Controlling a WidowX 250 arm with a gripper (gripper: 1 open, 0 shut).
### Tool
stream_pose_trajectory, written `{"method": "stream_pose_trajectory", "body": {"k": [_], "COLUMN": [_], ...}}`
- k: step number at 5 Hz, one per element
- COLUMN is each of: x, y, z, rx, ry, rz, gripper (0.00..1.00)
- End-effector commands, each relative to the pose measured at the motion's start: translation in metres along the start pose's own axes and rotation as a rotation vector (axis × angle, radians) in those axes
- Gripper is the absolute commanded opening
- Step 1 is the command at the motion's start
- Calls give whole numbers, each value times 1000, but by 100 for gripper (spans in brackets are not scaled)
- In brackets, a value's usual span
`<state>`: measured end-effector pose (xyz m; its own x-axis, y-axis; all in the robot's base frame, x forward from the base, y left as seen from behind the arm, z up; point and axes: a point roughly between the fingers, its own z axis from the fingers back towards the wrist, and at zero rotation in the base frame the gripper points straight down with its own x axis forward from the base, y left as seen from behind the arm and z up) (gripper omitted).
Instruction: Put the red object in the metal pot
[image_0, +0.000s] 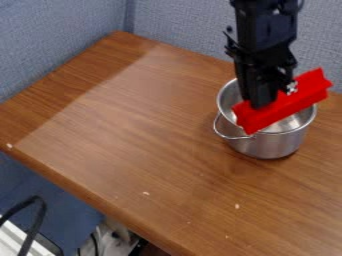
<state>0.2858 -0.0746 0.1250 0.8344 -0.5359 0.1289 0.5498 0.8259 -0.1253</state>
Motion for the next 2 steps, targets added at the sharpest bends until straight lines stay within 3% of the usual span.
{"method": "stream_pose_trajectory", "body": {"k": [1,2], "x": [20,33], "y": [11,13], "z": [1,1], "rx": [28,33], "ry": [-54,-51], "rz": [-3,9], "gripper": [0,0]}}
